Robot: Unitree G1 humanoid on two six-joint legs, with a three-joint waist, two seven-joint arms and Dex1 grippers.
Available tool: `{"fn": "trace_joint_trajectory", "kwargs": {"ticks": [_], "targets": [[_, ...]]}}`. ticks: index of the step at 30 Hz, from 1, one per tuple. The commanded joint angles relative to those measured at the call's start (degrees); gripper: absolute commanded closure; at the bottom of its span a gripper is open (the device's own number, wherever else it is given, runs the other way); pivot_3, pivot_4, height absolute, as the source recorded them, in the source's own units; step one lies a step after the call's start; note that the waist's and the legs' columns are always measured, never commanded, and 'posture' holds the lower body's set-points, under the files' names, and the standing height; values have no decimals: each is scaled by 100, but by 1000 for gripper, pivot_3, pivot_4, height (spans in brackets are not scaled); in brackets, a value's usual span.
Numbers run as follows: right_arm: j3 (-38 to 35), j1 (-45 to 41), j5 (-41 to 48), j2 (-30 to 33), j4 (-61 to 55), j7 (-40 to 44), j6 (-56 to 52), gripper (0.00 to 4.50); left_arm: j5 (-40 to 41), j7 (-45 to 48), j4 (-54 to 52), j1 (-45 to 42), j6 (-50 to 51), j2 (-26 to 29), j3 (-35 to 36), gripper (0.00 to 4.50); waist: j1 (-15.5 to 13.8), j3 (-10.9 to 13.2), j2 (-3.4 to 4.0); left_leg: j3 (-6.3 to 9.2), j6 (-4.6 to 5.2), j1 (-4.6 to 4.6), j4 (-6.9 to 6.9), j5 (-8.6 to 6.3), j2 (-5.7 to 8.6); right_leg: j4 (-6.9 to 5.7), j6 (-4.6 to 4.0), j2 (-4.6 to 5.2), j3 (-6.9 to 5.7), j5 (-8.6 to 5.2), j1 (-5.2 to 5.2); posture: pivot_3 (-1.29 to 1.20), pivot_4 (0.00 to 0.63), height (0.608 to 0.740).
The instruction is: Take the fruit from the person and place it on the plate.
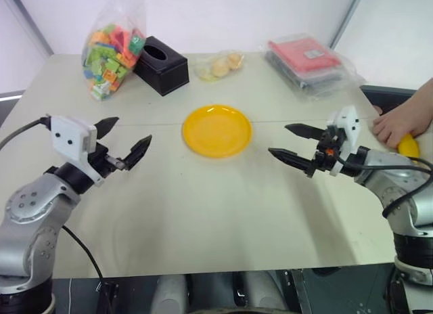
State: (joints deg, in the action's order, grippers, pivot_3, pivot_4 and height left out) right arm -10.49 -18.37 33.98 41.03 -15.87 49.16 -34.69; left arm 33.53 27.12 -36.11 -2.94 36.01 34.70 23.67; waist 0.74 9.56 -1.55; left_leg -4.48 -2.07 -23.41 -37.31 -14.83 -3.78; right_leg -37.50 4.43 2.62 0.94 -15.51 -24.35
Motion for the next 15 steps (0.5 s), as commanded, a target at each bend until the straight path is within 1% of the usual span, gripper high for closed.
{"fn": "trace_joint_trajectory", "kwargs": {"ticks": [1, 5, 10, 15], "targets": [[-118, -2, 66, 56, -173, -4, 41, 85, -74, 10, -44, 95, -59, 119, 35, 0, -1, 0, 0, 0, 0, 0, 0, 0, 0, 0, 0, 0, 0, 0, 0, 0, 150, 740], [-87, -22, 72, 42, -172, -32, 27, 85, 150, -134, -33, 5, 15, 13, 121, 0, -5, 0, 0, 0, 0, 0, 0, 0, 0, 0, 0, 0, 1, 0, 0, 0, 150, 740], [-87, 46, 90, 44, -221, -70, -10, 85, 69, -85, 11, 88, -81, 117, 95, 0, -6, 0, 0, -1, 0, -1, -2, 0, 0, 0, 0, 1, 1, 0, 0, 0, 150, 740], [-162, 39, 206, 27, -318, -162, -161, 85, 118, -151, -16, 69, -96, 83, 57, 0, -5, 0, 0, -1, 0, 0, -2, 0, 0, 0, 0, 0, 1, 0, 0, 0, 150, 740]]}}
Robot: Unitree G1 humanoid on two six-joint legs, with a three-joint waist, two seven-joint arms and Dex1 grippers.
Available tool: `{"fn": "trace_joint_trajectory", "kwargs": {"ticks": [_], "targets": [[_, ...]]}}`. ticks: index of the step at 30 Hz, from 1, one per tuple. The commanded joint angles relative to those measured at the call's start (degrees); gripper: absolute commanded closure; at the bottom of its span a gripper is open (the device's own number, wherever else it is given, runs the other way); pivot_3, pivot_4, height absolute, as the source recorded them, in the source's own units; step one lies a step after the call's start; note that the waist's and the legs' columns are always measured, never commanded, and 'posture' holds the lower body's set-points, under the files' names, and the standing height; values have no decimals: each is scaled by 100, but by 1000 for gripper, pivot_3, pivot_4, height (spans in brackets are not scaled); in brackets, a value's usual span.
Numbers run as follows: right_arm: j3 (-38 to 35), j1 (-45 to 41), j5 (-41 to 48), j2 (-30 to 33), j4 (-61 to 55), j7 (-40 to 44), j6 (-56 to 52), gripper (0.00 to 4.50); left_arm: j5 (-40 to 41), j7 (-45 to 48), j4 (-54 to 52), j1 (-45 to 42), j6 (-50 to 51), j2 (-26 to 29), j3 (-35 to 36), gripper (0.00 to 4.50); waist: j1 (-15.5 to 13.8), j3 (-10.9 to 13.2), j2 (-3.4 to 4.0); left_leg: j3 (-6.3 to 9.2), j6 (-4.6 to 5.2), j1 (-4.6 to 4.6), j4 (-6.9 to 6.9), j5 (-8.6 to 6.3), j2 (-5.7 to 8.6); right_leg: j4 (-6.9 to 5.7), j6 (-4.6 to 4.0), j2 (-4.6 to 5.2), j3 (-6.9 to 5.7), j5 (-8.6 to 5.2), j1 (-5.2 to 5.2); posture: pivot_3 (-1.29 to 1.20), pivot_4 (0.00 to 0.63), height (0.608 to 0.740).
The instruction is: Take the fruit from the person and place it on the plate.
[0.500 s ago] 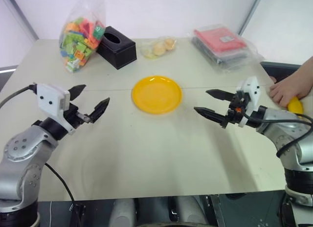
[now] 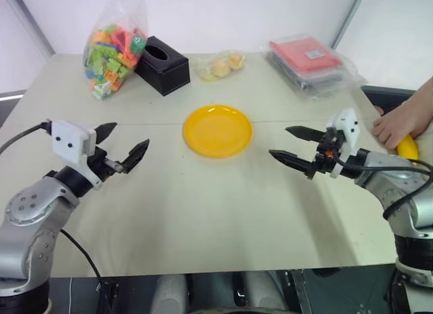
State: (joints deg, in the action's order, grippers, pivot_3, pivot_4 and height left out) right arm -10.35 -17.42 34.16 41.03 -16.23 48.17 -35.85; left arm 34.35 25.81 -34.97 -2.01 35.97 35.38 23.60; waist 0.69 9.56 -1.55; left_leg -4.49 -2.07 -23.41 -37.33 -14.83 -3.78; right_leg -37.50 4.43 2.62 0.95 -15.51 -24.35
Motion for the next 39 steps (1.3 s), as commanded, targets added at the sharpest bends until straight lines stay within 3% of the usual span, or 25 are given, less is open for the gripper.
{"fn": "trace_joint_trajectory", "kwargs": {"ticks": [1, 39], "targets": [[-166, -41, 184, 38, -299, -55, -53, 85, 31, -7, -126, -20, -102, 21, 50, 0, 0, 0, 0, 0, 0, 0, 0, 0, 0, 0, 0, 0, 0, 0, 0, 0, 150, 740], [-150, -121, 292, 20, -412, -266, -183, 85, 6, -33, -48, -180, -128, -36, -87, 0, -2, 0, 0, 0, 0, 0, 0, 0, 0, 0, 1, 0, 0, 0, 0, 0, 150, 740]]}}
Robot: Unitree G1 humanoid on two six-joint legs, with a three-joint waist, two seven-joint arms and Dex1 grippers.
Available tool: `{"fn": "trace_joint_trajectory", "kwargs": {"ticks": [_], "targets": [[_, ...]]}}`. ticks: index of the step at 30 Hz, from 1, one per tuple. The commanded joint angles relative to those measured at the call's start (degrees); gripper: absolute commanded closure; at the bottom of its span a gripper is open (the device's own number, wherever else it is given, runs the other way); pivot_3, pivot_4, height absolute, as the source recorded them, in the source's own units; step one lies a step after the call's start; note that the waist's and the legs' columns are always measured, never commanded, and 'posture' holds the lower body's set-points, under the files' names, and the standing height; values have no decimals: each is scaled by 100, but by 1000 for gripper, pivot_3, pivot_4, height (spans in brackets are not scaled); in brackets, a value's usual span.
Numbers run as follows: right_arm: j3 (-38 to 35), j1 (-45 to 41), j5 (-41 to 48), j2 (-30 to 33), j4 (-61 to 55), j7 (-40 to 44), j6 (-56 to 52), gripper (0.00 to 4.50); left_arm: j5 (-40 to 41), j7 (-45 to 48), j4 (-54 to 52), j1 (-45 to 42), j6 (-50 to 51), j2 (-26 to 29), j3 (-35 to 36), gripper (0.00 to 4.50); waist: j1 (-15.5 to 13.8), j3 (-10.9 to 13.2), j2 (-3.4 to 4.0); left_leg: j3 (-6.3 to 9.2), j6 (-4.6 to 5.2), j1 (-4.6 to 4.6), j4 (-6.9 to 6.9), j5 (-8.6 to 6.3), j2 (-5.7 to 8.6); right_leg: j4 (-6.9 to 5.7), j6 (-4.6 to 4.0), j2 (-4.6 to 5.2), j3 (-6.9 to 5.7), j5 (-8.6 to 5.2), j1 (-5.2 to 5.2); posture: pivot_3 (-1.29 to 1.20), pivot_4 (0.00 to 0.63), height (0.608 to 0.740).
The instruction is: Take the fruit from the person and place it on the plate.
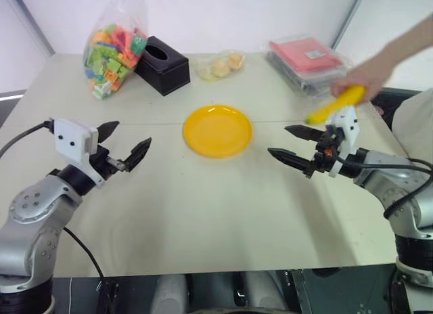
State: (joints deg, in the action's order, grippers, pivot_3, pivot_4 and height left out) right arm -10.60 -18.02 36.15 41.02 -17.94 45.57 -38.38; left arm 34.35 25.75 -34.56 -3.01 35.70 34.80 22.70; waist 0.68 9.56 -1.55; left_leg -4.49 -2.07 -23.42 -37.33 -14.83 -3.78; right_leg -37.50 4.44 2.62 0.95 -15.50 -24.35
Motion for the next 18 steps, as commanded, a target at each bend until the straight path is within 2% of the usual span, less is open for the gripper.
{"fn": "trace_joint_trajectory", "kwargs": {"ticks": [1, 6, 8, 13, 18], "targets": [[-131, -57, 99, 22, -244, -9, 68, 85, 3, -27, -87, -85, -103, 22, -7, 0, -1, 0, 0, 0, 0, 0, 0, 0, 0, 0, 0, 0, 0, 0, 0, 0, 150, 740], [-267, -125, 344, -47, -255, -162, -142, 85, 2, -36, -92, -96, -107, 12, -63, 0, 0, 0, 0, 0, 0, 0, 0, 0, 0, 0, 0, 0, 0, 0, 0, 0, 150, 740], [-465, -299, 739, -161, -205, -438, -506, 85, -5, -36, -94, -101, -112, 15, -94, 0, 0, 0, 0, 1, 0, 0, 0, 0, 0, 0, 0, 0, 0, 0, 0, 0, 150, 740], [-1181, -976, 2166, -685, 29, -1800, -1754, 85, -65, -26, -87, -126, -131, 34, -182, 0, 6, 0, 0, 1, 0, 0, 0, 0, -1, -2, 0, 0, 0, 0, 0, 0, 150, 740], [-1617, -1320, 3255, -1020, 75, -3297, -2411, 85, -117, -13, -165, -83, -186, -4, -270, 0, -1, 0, 0, 0, 0, -3, 1, 0, -1, -2, 0, 2, 0, 0, 0, 0, 150, 740]]}}
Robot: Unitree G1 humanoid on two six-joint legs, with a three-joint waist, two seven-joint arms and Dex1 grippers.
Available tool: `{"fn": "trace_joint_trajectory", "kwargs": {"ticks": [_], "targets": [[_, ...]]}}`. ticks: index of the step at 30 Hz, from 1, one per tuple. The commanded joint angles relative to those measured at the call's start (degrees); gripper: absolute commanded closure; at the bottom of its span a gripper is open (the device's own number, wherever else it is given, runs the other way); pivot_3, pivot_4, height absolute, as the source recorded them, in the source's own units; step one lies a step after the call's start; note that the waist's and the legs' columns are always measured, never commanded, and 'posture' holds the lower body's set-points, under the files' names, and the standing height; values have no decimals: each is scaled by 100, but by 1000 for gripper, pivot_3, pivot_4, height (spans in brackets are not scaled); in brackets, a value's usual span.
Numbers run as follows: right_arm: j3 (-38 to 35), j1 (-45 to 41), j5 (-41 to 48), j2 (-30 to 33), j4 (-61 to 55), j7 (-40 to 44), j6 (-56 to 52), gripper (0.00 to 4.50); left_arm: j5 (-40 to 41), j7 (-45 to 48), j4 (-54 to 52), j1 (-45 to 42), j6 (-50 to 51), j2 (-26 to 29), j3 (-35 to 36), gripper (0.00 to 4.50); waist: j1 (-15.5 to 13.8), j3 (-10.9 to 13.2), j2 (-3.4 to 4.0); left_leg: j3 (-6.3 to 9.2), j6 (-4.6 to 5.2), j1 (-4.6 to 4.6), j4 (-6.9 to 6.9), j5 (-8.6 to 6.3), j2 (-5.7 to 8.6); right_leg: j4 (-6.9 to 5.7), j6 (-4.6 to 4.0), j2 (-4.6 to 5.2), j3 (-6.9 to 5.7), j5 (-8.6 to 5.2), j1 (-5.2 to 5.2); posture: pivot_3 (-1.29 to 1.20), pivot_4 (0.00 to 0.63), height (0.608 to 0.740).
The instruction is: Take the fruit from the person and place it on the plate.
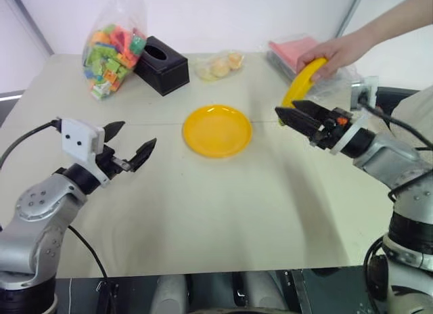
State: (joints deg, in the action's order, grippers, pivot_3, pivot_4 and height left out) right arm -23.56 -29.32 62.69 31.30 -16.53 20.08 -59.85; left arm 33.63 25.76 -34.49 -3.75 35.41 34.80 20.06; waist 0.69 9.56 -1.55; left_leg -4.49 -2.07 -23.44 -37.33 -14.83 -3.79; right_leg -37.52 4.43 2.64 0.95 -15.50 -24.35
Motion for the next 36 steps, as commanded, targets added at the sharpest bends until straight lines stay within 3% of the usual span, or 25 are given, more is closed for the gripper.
{"fn": "trace_joint_trajectory", "kwargs": {"ticks": [1, 5, 7, 11, 15, 22, 36], "targets": [[-364, -234, 768, -62, -44, -984, -323, 85, -55, -36, -169, -24, -174, -15, 2, 0, -2, 0, 0, 0, 0, 0, -1, 0, 0, 0, 0, 1, 0, 0, 0, 0, 150, 740], [-378, -425, 1139, 57, 156, -1855, -602, 85, 587, -279, -170, -426, 70, -209, 288, 0, -4, 0, 0, 1, 0, -1, -2, 0, 0, 0, 0, 0, 0, 0, 0, 0, 150, 740], [-328, -481, 1256, 63, 197, -2080, -645, 85, 1818, -364, -269, -801, 346, -290, 544, 0, -1, 0, 0, 3, 0, -2, -3, 0, 0, 0, 1, 0, -1, 0, 0, 0, 150, 740], [-181, -519, 1335, 61, 179, -2349, -628, 85, 3136, -420, -331, -971, 750, -34, 738, 0, 41, -1, 1, 5, 0, -5, -5, 0, 0, 0, 2, -1, 0, 1, 0, 0, 150, 740], [-85, -522, 1288, -12, 177, -2433, -480, 85, 3961, -375, -335, -854, 955, 331, 774, 0, 42, -1, 2, 7, 1, -1, -3, 0, -3, 0, 2, -6, 2, 1, 0, 0, 150, 740], [161, -785, 828, -3, 553, -2225, -118, 85, 4393, -246, -309, -697, 1040, 874, 636, 0, 11, -1, 2, 4, 1, -1, -4, 0, 0, 0, 2, -4, 1, 0, 0, 0, 150, 740], [743, -1245, -923, -148, 1681, -1069, 905, 85, 4262, -415, -407, -592, 901, 1153, 519, 0, 14, -1, 2, 0, 0, -2, 3, 0, 0, 6, 1, -4, 2, 0, -4, 0, 150, 740]]}}
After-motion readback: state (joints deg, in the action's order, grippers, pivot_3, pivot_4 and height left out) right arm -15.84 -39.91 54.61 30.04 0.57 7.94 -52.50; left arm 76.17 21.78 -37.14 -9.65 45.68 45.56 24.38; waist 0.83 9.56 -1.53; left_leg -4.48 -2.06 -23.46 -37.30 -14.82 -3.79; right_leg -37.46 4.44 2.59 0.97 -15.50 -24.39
